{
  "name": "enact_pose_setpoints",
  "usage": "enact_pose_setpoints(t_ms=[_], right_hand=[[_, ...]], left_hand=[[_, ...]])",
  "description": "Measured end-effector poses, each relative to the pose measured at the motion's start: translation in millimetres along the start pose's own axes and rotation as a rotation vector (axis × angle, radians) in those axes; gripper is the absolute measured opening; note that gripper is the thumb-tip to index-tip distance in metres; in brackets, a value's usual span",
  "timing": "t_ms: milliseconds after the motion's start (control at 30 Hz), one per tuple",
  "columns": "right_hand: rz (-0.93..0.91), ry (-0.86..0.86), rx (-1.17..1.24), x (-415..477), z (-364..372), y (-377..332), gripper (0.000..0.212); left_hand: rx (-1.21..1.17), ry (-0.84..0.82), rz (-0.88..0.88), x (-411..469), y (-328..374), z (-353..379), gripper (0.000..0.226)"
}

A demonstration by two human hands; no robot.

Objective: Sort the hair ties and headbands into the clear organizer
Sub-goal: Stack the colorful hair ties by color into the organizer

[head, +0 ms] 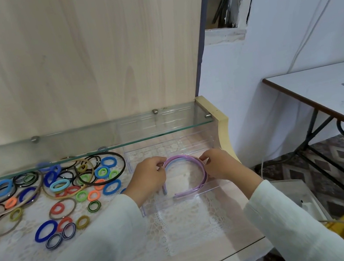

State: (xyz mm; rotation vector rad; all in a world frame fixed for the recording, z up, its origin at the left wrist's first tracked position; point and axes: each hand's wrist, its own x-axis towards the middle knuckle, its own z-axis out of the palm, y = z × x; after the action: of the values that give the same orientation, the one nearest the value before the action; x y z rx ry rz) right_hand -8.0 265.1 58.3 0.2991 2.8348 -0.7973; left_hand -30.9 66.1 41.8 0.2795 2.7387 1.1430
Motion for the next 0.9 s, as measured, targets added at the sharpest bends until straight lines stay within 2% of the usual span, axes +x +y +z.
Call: enact_pose_setpoints(t_ms=[133, 467, 900], right_hand=[[0.007, 0.026, 0.039, 0.2, 0.6, 2.3, 0.029], [0.003, 0.106, 0.012, 0.5, 4.8, -1.3, 0.028], [-0.020, 0.211, 0.146, 2.3, 0.7, 0.0, 0.024]], left_hand=[[-0.024, 0.009, -0.007, 0.6, -0.9, -0.5, 0.040], [-0.064, 0.050, -0.006, 5.4, -1.7, 1.9, 0.037], [-0.224, 0.116, -0.013, 7.6, -2.9, 4.2, 0.032]])
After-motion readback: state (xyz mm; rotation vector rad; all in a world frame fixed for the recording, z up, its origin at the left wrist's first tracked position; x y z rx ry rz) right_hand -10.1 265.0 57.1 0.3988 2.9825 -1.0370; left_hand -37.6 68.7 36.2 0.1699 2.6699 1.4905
